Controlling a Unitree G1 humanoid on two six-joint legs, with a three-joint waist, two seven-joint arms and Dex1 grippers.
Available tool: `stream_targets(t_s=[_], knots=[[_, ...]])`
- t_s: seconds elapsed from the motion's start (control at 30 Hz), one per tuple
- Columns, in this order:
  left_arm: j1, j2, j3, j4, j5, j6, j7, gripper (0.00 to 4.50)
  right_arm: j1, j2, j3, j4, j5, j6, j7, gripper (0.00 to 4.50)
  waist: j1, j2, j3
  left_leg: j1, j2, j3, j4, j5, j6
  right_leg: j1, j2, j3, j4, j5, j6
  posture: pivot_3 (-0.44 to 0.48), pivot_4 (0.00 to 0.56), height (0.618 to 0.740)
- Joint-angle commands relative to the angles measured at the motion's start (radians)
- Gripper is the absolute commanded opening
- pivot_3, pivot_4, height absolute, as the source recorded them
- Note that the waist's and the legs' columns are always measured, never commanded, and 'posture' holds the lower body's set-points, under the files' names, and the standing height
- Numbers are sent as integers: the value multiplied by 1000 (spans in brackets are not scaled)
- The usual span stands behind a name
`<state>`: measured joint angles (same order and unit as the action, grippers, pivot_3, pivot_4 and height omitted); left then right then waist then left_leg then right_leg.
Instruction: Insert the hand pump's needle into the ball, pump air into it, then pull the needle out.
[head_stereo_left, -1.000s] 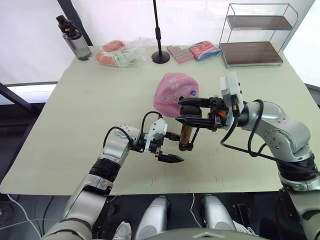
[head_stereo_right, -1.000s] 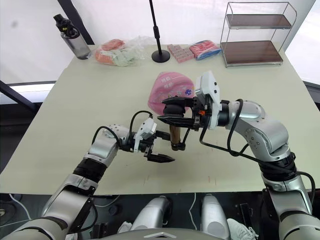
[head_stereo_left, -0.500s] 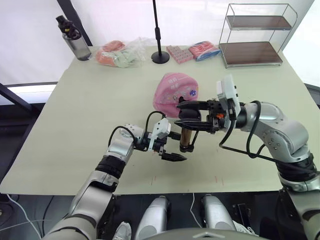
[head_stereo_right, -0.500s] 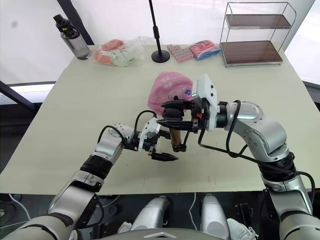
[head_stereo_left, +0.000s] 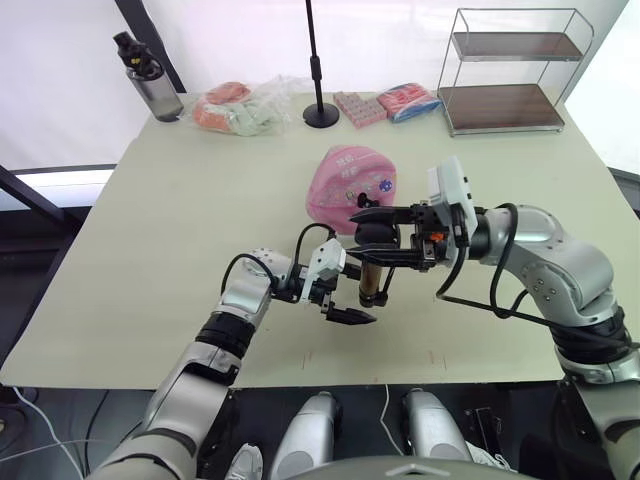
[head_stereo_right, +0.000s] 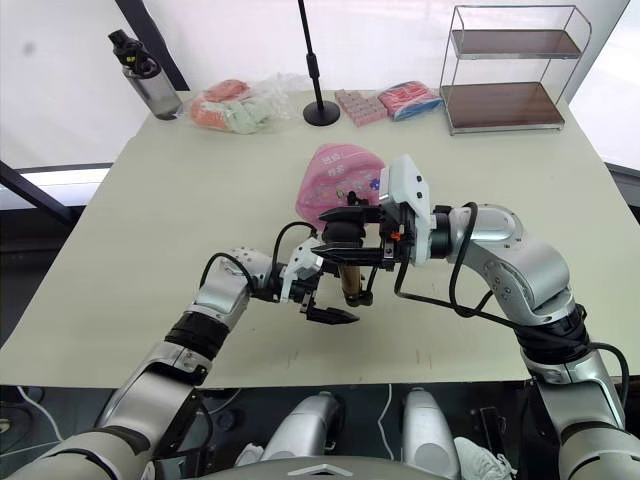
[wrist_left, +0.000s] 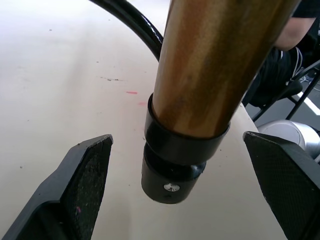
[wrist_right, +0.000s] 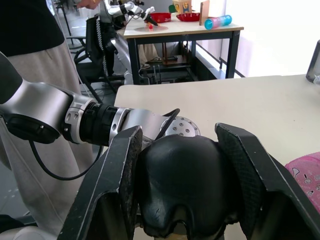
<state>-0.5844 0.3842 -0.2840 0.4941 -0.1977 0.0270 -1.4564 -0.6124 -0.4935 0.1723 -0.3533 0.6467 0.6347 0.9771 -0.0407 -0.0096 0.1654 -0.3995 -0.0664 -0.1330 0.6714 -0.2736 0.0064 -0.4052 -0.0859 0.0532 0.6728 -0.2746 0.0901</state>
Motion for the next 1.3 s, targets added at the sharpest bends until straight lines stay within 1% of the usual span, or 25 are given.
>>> stream_targets(t_s=[0.03, 0.33, 0.47, 0.73, 1.0, 1.07, 1.1, 1.23, 1.3], knots=[[25, -4, 7, 9, 14, -72, 15, 4436, 14, -12, -19, -38, 6, -42, 34, 1823, 0, 0, 0, 0, 0, 0, 0, 0, 0, 0, 0, 0, 0, 0, 0, 0, 150, 740], [62, -34, -7, 29, 53, -133, 62, 4436, 37, -40, -1, -35, -5, -94, 137, 1823, 2, 0, 0, 0, 0, 0, 1, 0, 0, 0, 0, 0, 2, 0, 0, 0, 150, 740], [76, -44, -12, 29, 66, -143, 69, 4436, 90, -72, 46, -12, -74, -180, 213, 1823, 2, 0, 0, 0, 0, 0, 1, 0, 0, 0, 0, 0, 3, 0, 0, 0, 150, 740], [81, -74, -29, 29, 83, -136, 91, 4436, 129, -52, 47, 51, -111, -232, 226, 1823, 2, 0, 0, 1, 0, 0, 2, 0, 0, -1, 0, 0, 5, 0, 0, 0, 150, 740], [88, -81, -44, 50, 111, -134, 132, 4436, 147, -47, 38, 89, -129, -256, 212, 1823, 2, 0, 0, 1, 0, 0, 2, 1, -2, -1, 0, 0, 6, 1, -1, 0, 150, 740], [89, -81, -53, 51, 121, -135, 137, 4066, 146, -43, 35, 93, -127, -252, 205, 1823, 2, 0, 0, 1, 0, 0, 2, 1, -2, -1, 0, 0, 6, 1, -1, 0, 150, 740], [89, -81, -54, 55, 127, -135, 143, 3724, 145, -42, 34, 96, -127, -251, 202, 1823, 2, 0, 0, 1, 0, 0, 2, 1, -2, -1, 0, 0, 6, 1, -1, 0, 150, 740], [90, -82, -53, 64, 136, -134, 155, 1728, 145, -40, 32, 103, -128, -250, 197, 1823, 2, 0, 0, 1, 0, 0, 2, 1, -2, -1, 0, 0, 6, 1, -1, 0, 150, 740], [97, -84, -57, 59, 139, -134, 157, 1122, 145, -41, 31, 106, -127, -250, 194, 1823, 3, 0, 0, 1, 0, 0, 2, 2, -2, -1, 0, 0, 6, 1, -1, 0, 150, 740]])
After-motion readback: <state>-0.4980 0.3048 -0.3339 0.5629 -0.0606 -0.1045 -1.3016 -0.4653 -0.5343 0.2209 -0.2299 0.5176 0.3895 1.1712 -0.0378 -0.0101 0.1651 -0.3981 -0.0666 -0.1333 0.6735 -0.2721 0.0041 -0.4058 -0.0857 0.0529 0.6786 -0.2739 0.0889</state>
